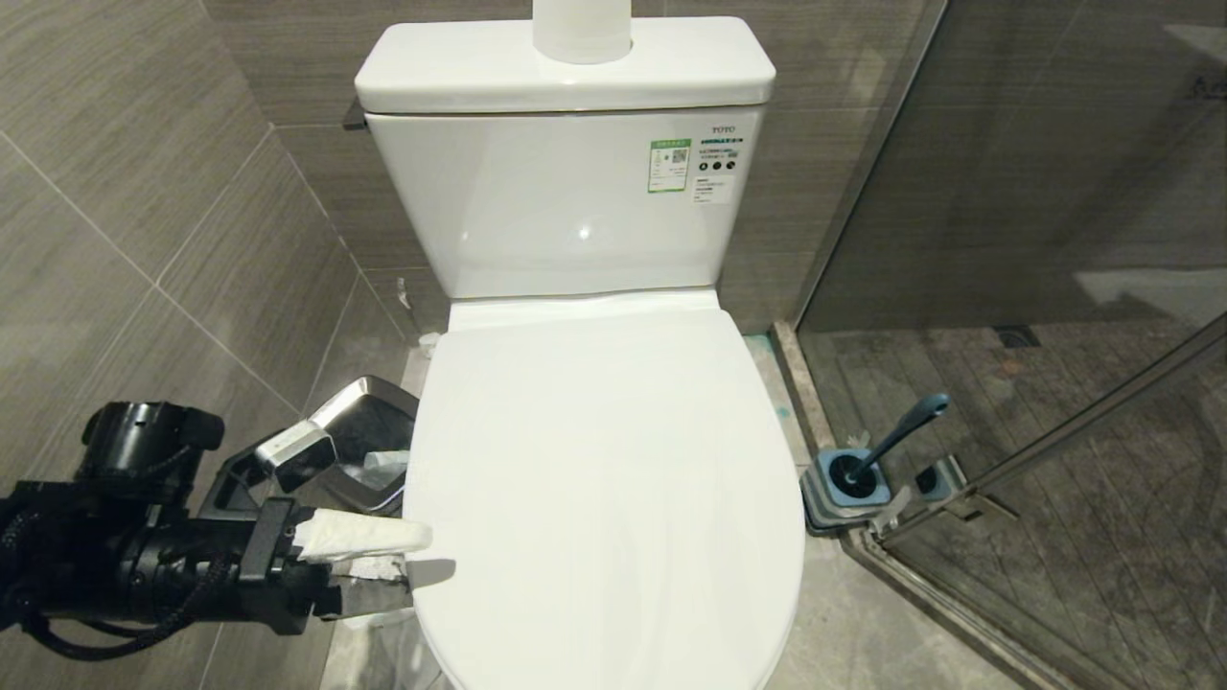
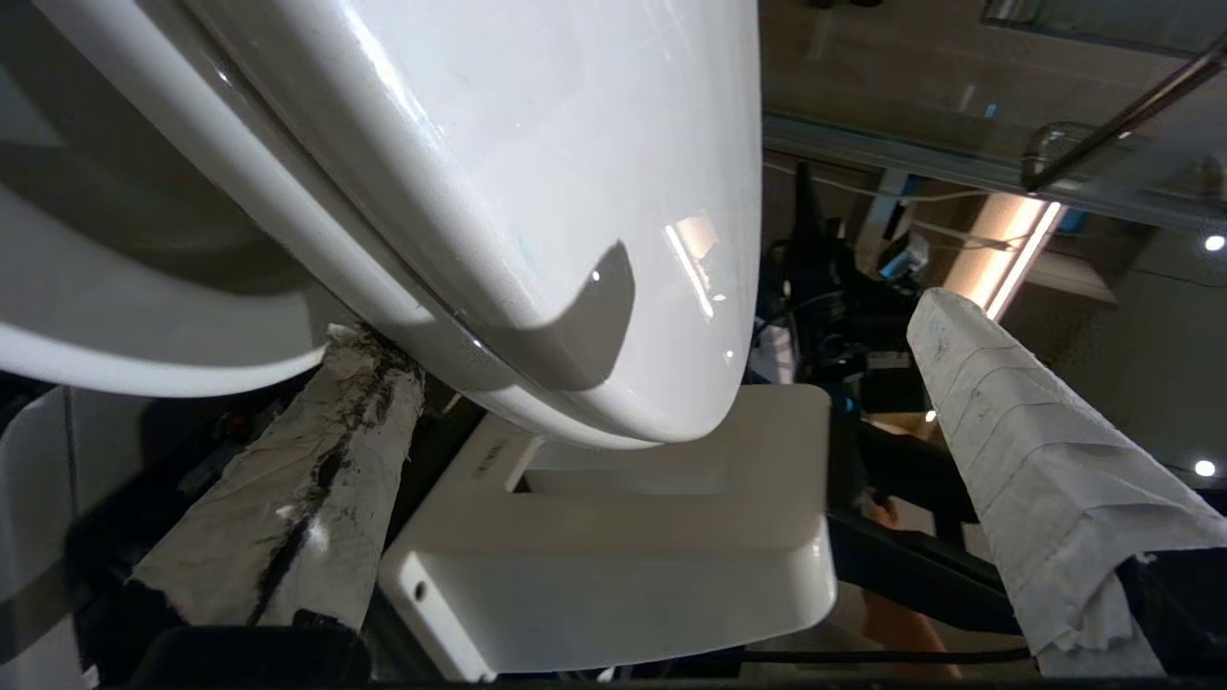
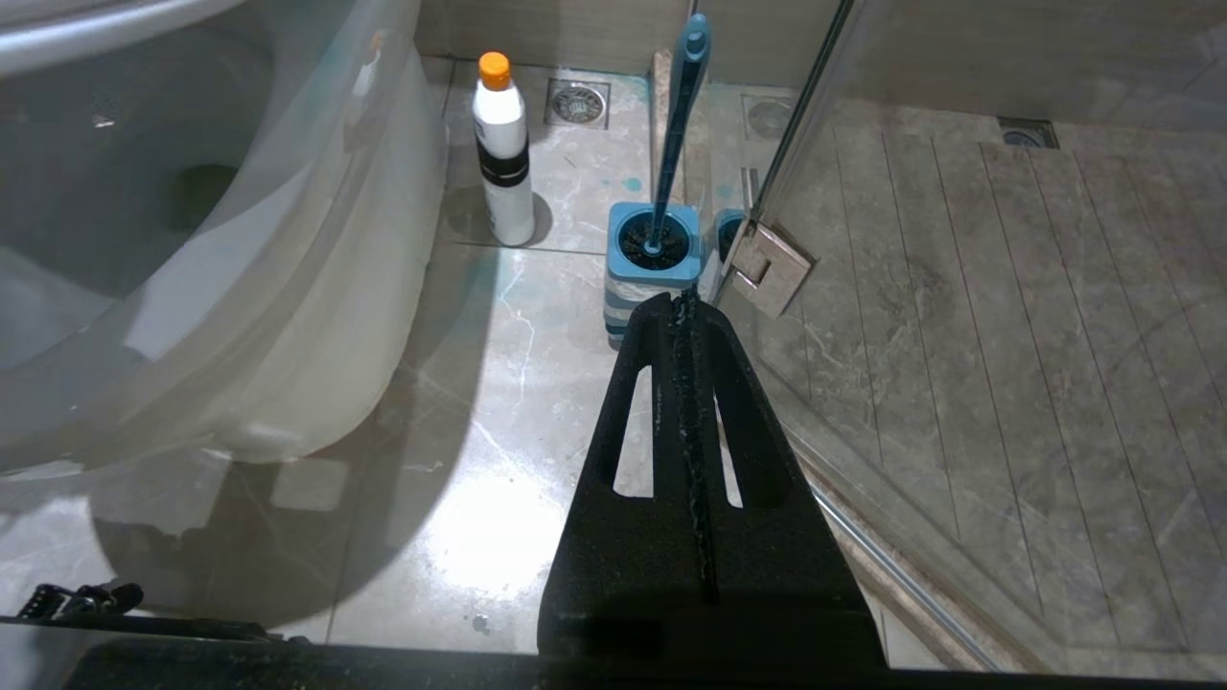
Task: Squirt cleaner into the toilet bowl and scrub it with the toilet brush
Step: Use the left hand to lift the toilet lid slightly
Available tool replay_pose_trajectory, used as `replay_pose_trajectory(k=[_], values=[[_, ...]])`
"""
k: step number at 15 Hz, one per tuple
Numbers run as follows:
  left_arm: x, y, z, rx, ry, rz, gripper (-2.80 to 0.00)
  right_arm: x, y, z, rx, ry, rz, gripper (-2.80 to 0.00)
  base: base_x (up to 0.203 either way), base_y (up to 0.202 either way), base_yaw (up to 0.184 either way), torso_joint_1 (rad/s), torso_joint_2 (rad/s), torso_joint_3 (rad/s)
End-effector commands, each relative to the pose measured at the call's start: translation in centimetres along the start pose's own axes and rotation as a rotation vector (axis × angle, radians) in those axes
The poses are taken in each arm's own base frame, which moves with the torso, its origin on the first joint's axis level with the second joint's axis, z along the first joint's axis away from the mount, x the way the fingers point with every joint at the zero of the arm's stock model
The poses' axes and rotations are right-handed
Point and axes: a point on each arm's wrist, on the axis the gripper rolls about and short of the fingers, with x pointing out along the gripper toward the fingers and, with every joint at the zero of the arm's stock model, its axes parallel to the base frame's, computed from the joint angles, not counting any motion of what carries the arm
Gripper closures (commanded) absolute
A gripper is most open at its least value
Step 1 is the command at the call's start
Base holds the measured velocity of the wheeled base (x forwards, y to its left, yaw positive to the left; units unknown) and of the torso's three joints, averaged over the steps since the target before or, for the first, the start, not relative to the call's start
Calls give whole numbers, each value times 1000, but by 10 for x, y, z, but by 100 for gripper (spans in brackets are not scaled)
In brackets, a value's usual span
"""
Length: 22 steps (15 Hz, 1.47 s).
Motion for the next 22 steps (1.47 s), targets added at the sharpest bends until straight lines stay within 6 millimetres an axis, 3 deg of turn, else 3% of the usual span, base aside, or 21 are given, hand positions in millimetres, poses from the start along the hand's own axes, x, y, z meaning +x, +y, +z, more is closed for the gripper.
replay_pose_trajectory(k=[1,22], values=[[-1,-4,5,10,-3,-11,-280,0,0,0,-1,1,-1,0,0,0,0,0,0,0],[-2,-34,46,181,-44,-23,-280,0,0,0,-1,2,-1,0,0,0,0,0,0,0]])
